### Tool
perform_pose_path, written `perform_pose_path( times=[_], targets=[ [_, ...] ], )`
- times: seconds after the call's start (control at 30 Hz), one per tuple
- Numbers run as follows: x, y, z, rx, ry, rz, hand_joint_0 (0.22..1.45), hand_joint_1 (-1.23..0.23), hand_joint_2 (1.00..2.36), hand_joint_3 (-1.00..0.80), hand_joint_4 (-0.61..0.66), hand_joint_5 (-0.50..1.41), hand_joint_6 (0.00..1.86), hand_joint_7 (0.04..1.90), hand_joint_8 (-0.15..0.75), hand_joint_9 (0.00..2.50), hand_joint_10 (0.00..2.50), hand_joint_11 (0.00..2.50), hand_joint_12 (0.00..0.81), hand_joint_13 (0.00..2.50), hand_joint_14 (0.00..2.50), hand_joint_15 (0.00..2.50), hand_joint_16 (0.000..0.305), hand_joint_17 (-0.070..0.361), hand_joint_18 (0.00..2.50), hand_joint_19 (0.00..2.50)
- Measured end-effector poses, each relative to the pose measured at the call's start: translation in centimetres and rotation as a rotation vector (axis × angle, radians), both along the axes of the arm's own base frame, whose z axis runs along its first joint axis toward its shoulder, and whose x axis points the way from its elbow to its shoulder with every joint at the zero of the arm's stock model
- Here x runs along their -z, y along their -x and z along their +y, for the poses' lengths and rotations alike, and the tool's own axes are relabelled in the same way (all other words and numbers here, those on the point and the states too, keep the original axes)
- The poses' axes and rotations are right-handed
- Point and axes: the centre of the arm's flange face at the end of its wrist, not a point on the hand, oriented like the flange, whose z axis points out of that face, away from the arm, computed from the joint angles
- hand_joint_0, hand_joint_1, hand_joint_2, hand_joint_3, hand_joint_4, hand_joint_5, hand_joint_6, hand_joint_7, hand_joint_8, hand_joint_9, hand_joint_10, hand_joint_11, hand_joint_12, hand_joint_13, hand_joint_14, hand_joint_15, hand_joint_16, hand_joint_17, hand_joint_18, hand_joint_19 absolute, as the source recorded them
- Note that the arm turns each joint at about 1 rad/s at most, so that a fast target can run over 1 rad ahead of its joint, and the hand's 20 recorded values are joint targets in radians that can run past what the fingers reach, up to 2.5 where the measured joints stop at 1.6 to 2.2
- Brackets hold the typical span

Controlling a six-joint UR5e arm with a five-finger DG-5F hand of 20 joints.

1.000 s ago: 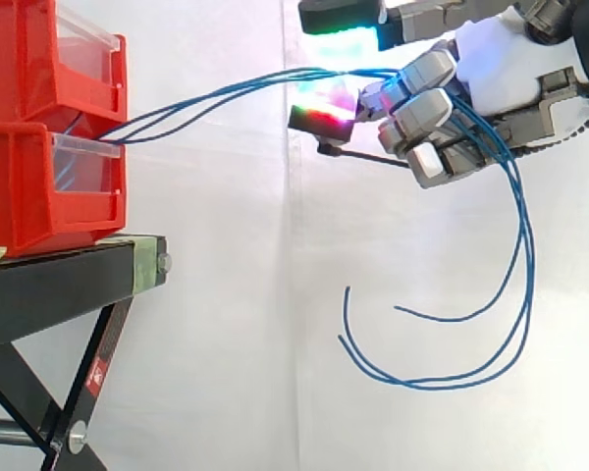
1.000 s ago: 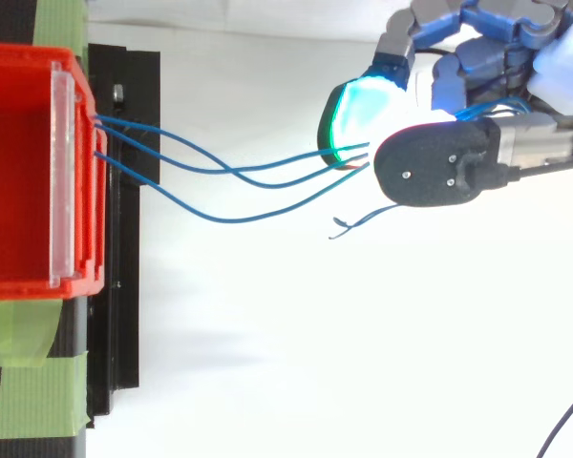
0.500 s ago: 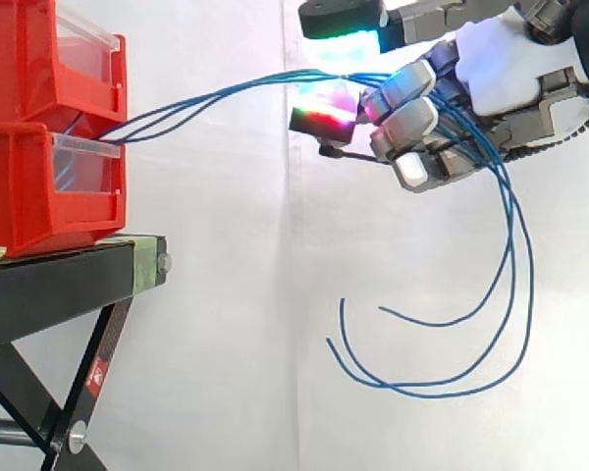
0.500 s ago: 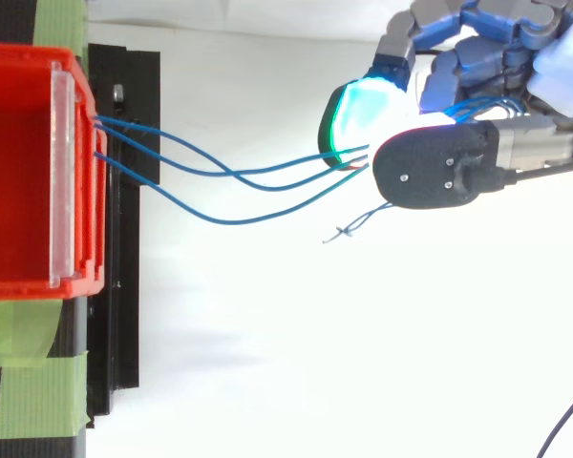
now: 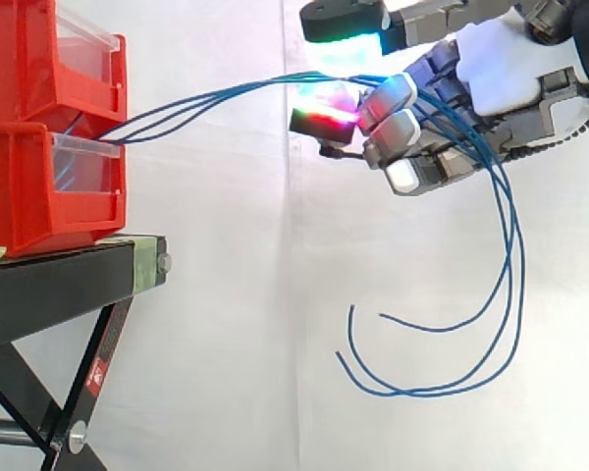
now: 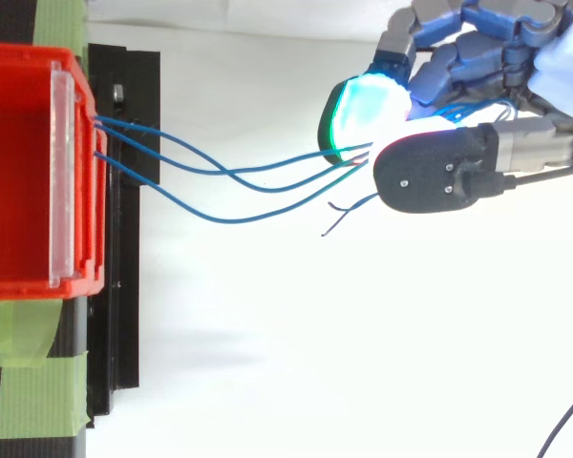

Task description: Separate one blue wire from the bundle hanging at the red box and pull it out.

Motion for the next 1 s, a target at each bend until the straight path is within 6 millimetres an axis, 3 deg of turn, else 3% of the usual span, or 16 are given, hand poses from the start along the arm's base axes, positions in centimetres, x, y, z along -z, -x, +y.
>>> perform_pose_path(
  times=[0.2, 0.3, 0.37, 0.43, 0.6, 0.87, 1.0],
  targets=[
    [0.00, 0.00, 0.00, 0.000, 0.000, 0.000, 0.58, -1.02, 1.02, -0.20, 0.29, -0.29, 0.89, 0.98, 0.338, 0.60, 0.78, 1.59, 0.444, 0.77, 0.31, 1.67, 0.063, 0.141, 0.81, 0.76],
    [0.00, 0.00, 0.00, 0.000, 0.000, 0.000, 0.58, -1.02, 1.02, -0.21, 0.29, -0.28, 0.89, 0.96, 0.338, 0.59, 1.03, 1.53, 0.445, 0.78, 0.37, 1.66, 0.062, 0.140, 0.83, 0.79],
    [0.00, 0.00, 0.00, 0.000, 0.000, 0.000, 0.58, -1.01, 1.02, -0.21, 0.30, -0.28, 0.90, 0.96, 0.347, 0.58, 1.40, 1.46, 0.447, 0.78, 0.49, 1.64, 0.061, 0.137, 0.86, 0.81],
    [0.00, 0.00, 0.00, 0.000, 0.000, 0.000, 0.58, -1.00, 1.02, -0.21, 0.30, -0.28, 0.90, 0.95, 0.347, 0.58, 1.56, 1.43, 0.451, 0.79, 0.53, 1.62, 0.061, 0.136, 0.86, 0.82],
    [-0.01, 0.00, 0.00, 0.000, 0.000, 0.000, 0.59, -1.00, 1.02, -0.22, 0.30, -0.27, 0.90, 0.95, 0.352, 0.58, 1.59, 1.44, 0.450, 0.79, 0.54, 1.63, 0.061, 0.136, 0.87, 0.81],
    [0.00, 0.00, 0.00, 0.000, 0.000, 0.000, 0.53, -0.98, 1.00, -0.49, 0.30, -0.27, 0.90, 0.93, 0.360, 0.59, 1.62, 1.39, 0.459, 0.79, 0.62, 1.57, 0.062, 0.141, 0.87, 0.82],
    [0.00, 0.00, 0.00, 0.000, 0.000, 0.000, 0.51, -0.98, 1.00, -0.50, 0.31, -0.27, 0.90, 0.92, 0.369, 0.61, 1.62, 1.35, 0.475, 0.80, 0.65, 1.54, 0.064, 0.143, 0.89, 0.84]
  ],
)
